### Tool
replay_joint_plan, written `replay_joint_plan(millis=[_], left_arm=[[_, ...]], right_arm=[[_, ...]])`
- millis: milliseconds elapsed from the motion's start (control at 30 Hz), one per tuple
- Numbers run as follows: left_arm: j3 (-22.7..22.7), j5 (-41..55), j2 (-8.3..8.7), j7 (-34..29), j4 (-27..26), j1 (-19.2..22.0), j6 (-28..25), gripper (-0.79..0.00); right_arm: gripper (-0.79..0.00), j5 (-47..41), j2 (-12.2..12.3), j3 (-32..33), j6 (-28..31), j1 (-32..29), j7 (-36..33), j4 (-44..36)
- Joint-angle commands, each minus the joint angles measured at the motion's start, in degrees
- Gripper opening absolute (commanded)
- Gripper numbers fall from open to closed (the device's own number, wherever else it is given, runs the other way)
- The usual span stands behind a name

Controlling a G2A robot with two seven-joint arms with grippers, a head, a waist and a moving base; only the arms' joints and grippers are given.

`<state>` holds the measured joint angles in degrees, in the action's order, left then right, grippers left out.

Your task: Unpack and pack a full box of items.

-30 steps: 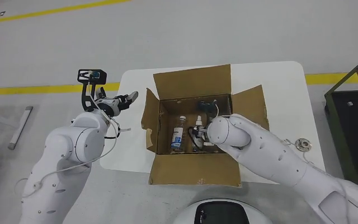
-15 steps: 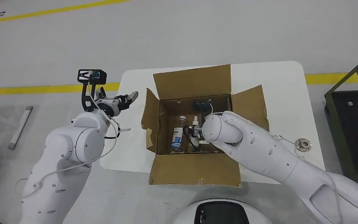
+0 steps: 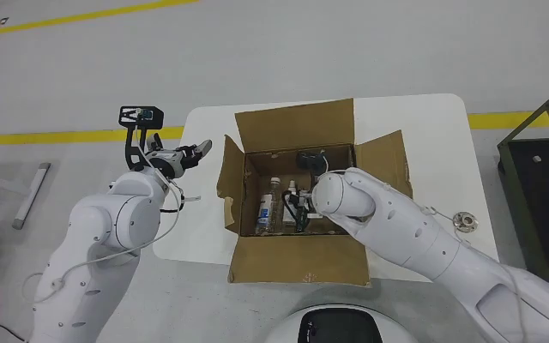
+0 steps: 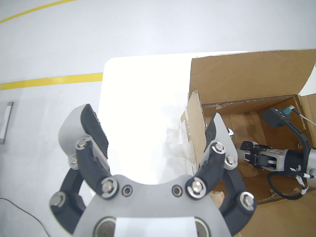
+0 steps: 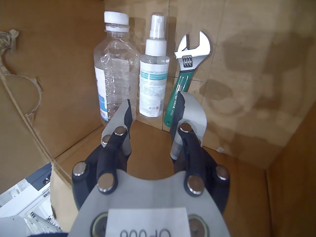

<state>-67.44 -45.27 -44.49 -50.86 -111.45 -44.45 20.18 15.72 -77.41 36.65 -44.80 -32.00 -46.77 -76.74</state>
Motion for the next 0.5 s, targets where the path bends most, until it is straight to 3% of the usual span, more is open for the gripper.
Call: replay_joint_plan(millis=[0,200,367,467], left_arm=[[0.0,0.0,0.00,0.0,0.0,0.0,0.0,0.000],[0.0,0.0,0.00,0.0,0.0,0.0,0.0,0.000],[0.0,0.0,0.00,0.0,0.0,0.0,0.0,0.000],[0.0,0.0,0.00,0.0,0.0,0.0,0.0,0.000]], right_arm=[[-0.428,0.1,0.3,1.1,0.1,-0.1,-0.7,-1.2],[-0.483,2.7,4.0,10.9,-0.5,-3.9,-4.1,-12.5],[-0.616,6.8,8.5,25.8,0.3,-12.5,-7.9,-28.2],[-0.742,9.8,10.7,36.2,1.8,-19.3,-9.7,-37.3]])
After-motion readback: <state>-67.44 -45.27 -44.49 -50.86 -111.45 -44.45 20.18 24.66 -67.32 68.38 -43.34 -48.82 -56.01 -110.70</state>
